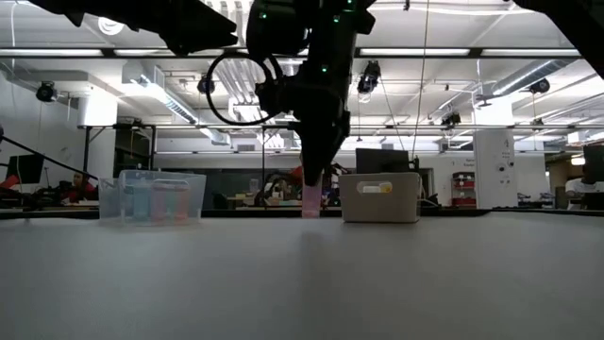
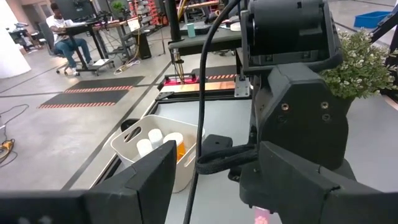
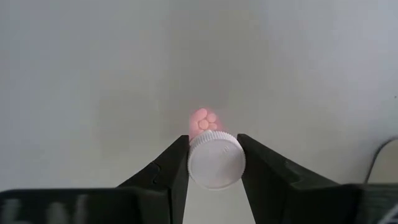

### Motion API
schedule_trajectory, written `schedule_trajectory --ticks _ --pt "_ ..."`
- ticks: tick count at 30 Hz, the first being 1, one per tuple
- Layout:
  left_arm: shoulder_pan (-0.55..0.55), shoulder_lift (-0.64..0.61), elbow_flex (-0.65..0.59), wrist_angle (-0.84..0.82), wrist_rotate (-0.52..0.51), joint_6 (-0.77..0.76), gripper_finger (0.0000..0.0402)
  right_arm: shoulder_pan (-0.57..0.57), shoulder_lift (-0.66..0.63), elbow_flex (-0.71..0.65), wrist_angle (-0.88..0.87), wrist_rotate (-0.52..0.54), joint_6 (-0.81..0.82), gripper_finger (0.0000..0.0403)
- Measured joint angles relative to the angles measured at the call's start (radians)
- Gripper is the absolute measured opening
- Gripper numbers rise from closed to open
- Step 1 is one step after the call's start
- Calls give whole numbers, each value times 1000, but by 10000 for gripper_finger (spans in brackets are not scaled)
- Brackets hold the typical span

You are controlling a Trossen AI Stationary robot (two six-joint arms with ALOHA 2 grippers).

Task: Pick and place medicine bottles into bin by pill shape (circle, oval)
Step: Put the violet pill bottle into the transparent bin

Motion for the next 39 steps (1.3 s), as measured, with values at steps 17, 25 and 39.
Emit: schedule_trajectory --ticks 17,25,39 --pt "0 0 0 0 0 0 215 -2 -1 -5 3 5 27 188" --pt "0 0 0 0 0 -2 215 -11 -79 -5 -29 39 30 196" --pt "-20 125 4 -46 24 -127 215 90 -471 -376 197 155 55 182"
